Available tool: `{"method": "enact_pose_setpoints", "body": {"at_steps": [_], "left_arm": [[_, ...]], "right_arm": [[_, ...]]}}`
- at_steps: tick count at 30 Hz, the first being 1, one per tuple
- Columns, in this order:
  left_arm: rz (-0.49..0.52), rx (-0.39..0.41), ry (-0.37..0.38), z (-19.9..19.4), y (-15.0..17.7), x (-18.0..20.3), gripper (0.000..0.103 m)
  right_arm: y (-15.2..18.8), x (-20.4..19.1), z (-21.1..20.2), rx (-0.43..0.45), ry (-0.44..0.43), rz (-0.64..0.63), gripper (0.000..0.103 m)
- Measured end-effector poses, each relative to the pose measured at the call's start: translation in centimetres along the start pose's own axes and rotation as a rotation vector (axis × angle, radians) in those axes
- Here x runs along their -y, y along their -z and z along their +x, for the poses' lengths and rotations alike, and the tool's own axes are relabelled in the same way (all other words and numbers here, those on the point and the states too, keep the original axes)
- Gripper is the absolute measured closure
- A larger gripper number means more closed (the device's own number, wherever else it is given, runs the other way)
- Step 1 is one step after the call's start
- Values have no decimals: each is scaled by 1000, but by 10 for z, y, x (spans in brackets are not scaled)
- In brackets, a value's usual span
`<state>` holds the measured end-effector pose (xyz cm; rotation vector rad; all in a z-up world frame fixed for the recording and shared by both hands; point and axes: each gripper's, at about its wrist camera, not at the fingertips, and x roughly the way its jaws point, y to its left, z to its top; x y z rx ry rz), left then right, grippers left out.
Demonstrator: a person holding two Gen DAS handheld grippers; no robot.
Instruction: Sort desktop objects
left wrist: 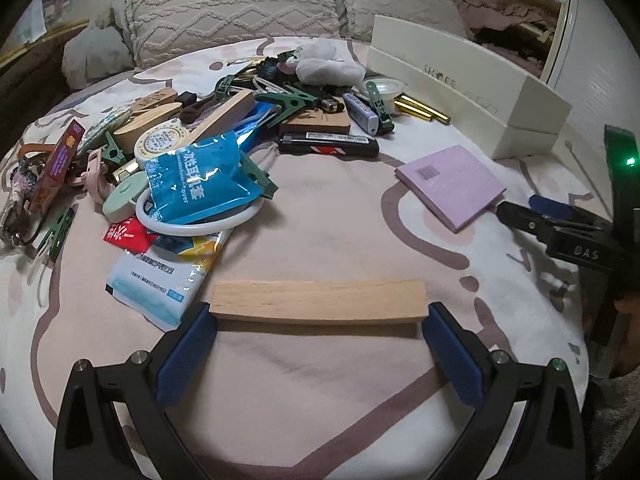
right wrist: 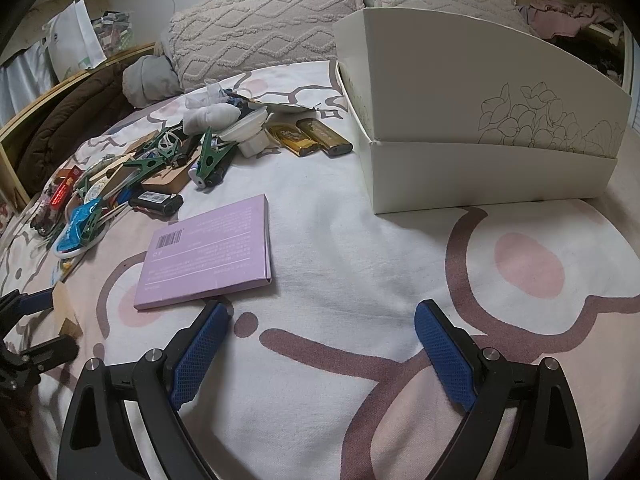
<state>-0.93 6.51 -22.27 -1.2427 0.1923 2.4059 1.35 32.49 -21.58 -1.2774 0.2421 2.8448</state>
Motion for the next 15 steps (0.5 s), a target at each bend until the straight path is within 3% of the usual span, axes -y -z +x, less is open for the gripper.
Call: {"method": "enact_pose_setpoints", "body": {"at_steps": [4, 6, 15], "left_arm": [[-28, -2, -9, 3, 1, -1, 0], [-47, 1, -2, 3, 1, -3, 0], [-40, 34, -7, 1, 5, -1, 0]], "right_arm": [[1, -1, -1, 5, 4, -5, 8], [3, -4, -1, 3, -7, -23, 0], [11, -18, -11, -6, 7, -102, 0]]}}
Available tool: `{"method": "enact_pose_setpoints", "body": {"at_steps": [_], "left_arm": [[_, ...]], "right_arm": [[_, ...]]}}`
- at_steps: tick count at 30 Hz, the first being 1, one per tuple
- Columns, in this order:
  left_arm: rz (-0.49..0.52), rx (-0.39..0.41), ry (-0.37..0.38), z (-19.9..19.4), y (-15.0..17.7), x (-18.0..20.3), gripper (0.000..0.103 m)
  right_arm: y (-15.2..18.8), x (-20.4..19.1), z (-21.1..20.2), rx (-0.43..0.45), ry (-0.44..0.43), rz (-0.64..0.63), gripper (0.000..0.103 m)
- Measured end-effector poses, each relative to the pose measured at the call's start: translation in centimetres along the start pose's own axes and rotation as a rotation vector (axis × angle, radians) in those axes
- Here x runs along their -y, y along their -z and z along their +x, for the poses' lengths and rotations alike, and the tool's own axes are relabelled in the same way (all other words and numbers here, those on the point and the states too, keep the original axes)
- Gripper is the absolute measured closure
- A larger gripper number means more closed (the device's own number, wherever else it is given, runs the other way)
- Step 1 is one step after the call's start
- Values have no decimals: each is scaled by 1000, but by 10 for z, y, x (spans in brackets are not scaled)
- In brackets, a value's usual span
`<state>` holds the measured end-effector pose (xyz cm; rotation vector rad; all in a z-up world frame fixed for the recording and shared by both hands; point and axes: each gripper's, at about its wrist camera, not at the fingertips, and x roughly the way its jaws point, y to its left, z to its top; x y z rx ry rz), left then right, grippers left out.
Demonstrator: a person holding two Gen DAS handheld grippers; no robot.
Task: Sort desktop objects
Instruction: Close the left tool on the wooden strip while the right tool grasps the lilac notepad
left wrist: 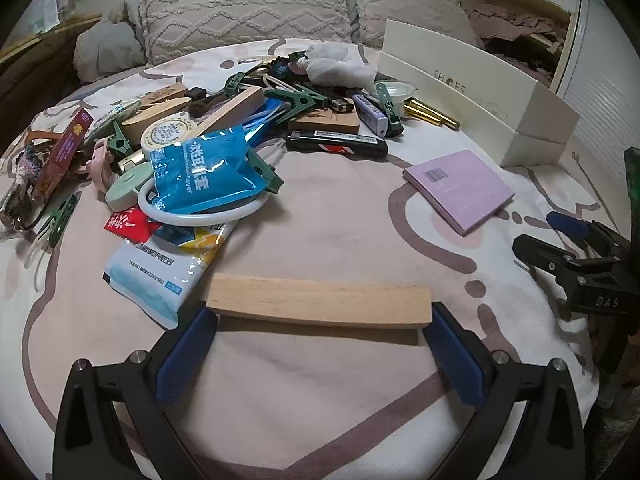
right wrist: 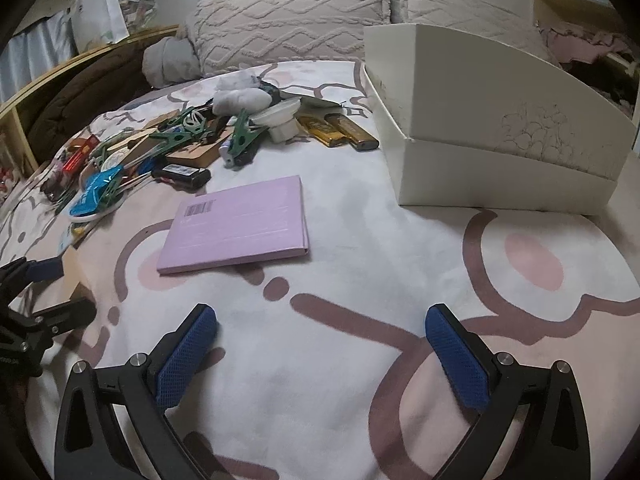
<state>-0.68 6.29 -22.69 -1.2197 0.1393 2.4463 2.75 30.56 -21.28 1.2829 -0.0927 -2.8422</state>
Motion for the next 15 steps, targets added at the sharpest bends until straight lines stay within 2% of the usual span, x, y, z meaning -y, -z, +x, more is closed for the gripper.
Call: {"method": "enact_pose_setpoints", "body": {"at_steps": [6, 11, 15], "left_arm": [[-13, 28, 30, -4, 2, -3, 0], [-31, 46, 67, -8, 2, -5, 0], [-44, 61, 100, -11, 3, -7, 0]], "right_arm": [[-10, -24, -10, -3, 7, -76, 0], [-28, -48, -3, -9, 49, -156, 0], [-39, -55, 7, -37, -2, -137, 0]]}}
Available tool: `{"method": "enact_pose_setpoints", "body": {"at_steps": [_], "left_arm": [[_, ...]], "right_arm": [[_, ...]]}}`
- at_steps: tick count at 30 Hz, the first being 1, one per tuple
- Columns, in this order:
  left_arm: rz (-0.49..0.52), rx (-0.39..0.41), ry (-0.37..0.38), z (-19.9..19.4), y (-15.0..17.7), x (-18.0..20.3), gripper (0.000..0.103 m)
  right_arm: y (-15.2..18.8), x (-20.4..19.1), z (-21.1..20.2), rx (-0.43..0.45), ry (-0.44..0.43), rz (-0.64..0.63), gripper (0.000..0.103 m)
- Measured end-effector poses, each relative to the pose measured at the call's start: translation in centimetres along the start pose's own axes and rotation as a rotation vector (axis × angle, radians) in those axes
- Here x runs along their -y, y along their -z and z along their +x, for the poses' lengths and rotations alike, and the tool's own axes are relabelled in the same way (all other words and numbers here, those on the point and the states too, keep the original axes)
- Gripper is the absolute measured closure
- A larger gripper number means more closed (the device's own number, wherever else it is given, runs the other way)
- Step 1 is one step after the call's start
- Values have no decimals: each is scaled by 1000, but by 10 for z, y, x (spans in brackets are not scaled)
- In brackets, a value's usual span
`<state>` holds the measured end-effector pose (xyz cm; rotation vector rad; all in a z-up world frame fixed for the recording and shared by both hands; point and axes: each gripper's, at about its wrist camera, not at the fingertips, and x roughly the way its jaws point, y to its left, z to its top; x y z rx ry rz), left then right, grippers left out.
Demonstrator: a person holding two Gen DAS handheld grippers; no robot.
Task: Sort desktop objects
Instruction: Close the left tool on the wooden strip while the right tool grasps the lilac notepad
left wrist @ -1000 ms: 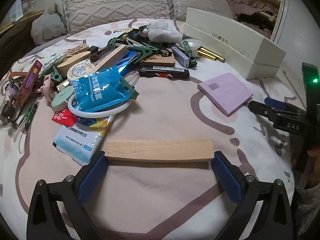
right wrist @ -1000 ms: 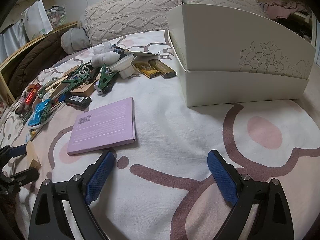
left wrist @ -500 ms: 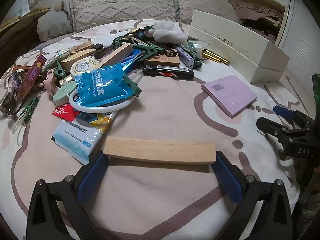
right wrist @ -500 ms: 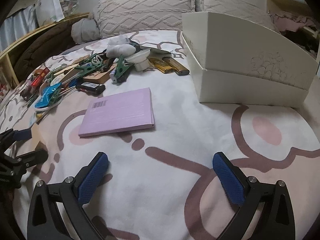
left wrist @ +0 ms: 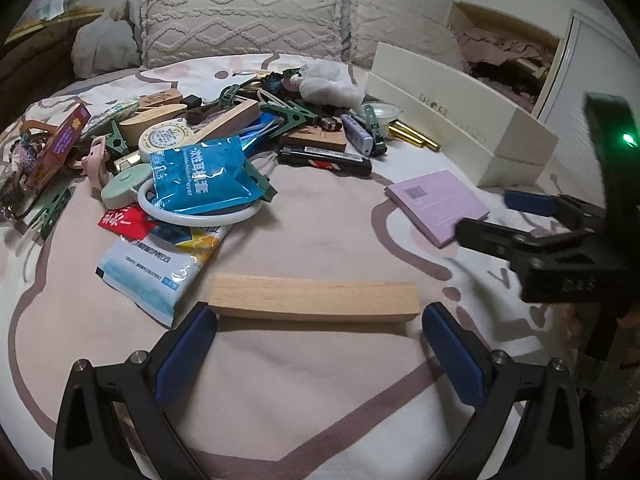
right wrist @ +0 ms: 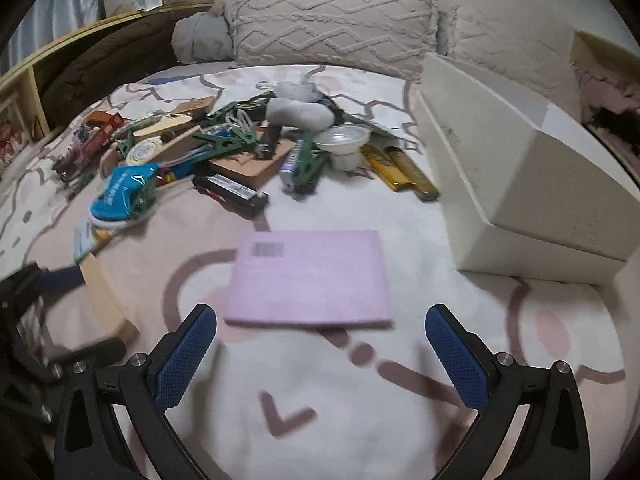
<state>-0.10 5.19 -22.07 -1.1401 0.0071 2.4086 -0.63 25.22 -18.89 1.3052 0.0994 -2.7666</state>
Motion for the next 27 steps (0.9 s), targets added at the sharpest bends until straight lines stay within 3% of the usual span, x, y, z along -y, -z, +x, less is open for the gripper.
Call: {"method": "enact_pose_setpoints", "body": {"at_steps": [10, 17, 25, 27], "left_arm": [[-2, 5, 5, 0, 0, 0, 1], [-9, 12, 10, -1, 0, -1, 3], [1, 13, -1, -1, 0, 0, 3], [7, 13, -9, -1, 0, 1, 3]], "right_arm": [[-9, -13, 26, -73, 61, -47, 0], [-11, -7, 39, -99, 59, -6, 0], [-1, -5, 32, -22, 39, 7, 0], [1, -7, 29, -6, 36, -4, 6]]}}
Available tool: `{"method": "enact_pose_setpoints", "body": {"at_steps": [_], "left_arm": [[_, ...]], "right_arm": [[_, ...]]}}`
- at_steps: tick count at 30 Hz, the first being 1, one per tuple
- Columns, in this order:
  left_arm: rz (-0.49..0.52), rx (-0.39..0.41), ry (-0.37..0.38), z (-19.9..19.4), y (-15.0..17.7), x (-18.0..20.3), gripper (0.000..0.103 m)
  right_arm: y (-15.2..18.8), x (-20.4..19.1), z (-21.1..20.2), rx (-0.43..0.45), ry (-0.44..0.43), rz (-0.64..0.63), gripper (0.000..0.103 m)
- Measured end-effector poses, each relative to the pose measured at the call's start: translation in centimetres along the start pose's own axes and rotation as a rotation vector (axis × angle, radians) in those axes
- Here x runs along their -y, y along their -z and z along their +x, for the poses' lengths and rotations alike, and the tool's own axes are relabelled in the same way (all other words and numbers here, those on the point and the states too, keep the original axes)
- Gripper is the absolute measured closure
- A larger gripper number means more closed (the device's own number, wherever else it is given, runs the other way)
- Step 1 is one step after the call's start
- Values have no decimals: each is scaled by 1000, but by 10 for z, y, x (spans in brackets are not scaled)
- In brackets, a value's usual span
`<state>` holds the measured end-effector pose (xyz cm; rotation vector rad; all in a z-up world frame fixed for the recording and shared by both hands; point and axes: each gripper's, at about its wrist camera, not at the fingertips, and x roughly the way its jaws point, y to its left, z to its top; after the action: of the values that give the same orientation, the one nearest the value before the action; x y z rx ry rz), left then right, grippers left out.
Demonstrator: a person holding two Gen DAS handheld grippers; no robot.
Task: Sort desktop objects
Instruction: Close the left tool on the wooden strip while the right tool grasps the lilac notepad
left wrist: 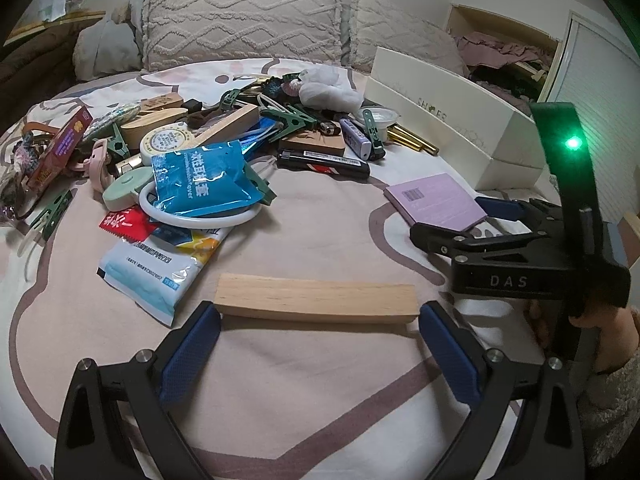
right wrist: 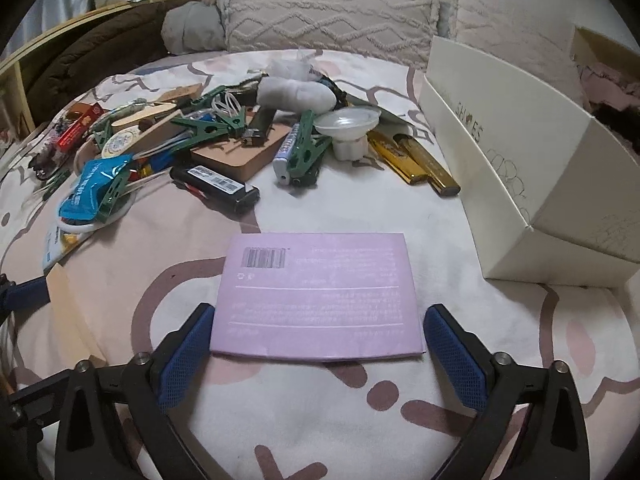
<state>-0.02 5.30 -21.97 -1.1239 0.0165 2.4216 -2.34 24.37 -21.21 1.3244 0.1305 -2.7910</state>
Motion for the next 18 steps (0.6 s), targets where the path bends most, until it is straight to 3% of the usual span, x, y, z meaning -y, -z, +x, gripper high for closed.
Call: {"method": "enact_pose_setpoints", "body": {"at_steps": [8, 18], "left_arm": [[28, -12, -44, 4, 0, 5, 3], [42, -32, -80, 10, -1, 9, 2]], "right_arm": [[4, -6, -10, 63, -12, -22, 6], [6, -3, -9, 66, -29, -3, 6]]}}
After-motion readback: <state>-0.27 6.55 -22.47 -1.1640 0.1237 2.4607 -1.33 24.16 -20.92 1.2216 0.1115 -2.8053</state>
